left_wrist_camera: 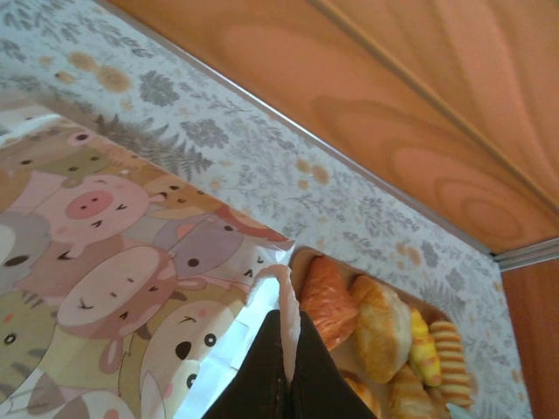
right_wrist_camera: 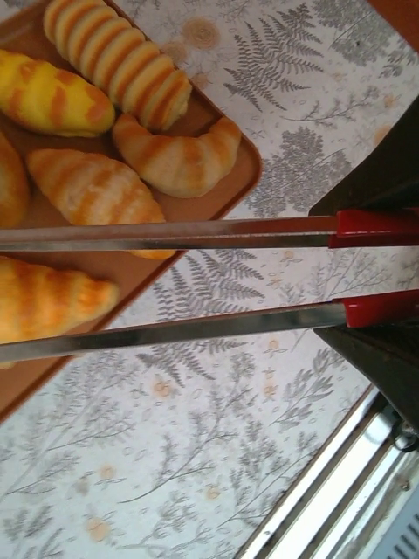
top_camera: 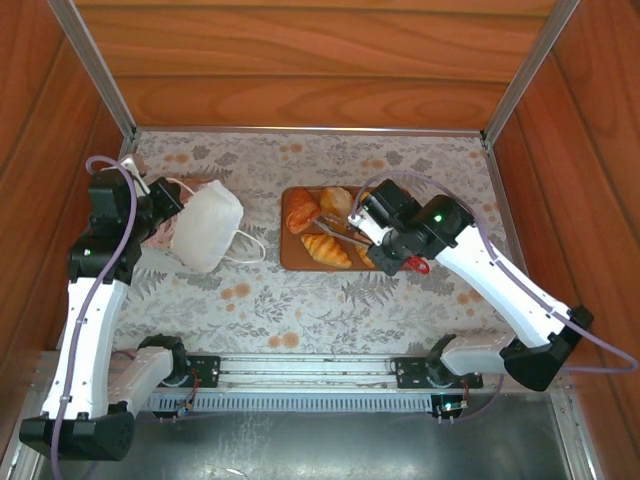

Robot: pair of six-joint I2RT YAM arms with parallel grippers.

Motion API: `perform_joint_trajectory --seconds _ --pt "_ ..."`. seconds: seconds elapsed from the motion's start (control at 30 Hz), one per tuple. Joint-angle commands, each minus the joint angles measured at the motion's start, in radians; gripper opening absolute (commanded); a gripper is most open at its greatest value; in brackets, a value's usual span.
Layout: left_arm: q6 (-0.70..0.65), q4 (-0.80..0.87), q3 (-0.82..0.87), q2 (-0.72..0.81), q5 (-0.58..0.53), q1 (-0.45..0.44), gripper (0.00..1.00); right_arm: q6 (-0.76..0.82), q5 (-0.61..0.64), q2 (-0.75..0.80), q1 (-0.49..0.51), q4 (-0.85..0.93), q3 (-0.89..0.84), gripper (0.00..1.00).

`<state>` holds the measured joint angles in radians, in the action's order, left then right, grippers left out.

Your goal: Take the fake bread out of the paper bag

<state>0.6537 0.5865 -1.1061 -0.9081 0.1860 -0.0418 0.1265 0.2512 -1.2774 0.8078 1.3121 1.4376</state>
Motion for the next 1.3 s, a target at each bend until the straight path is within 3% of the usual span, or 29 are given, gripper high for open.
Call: perform_joint_trajectory --seconds 0.0,0.37,0.63,0.9,1.27 --pt "0.04 -0.072 -0.052 -0.052 0.064 -0.004 0.0 -0.06 -0.047 0.027 -0.026 -0.091 0.011 0.29" --pt "0.115 -0.265 -0.199 -0.27 0.175 -0.01 0.0 -0.184 -0.206 0.07 -0.105 -0.295 -0.039 0.3" --pt "0.141 -0.352 -0.302 -0.406 0.203 -0.011 0.0 -0.18 -0.074 0.075 -0.159 -0.298 -0.047 0.3" --pt "0.238 -0.489 -0.397 -0.536 0.199 -0.014 0.0 -0.218 -0.1 0.116 -0.203 -0.347 -0.088 0.32" --pt "0.321 -0.522 -0.637 -0.779 0.18 -0.05 0.0 -0.236 -0.089 0.124 -0.244 -0.339 -0.118 0.32"
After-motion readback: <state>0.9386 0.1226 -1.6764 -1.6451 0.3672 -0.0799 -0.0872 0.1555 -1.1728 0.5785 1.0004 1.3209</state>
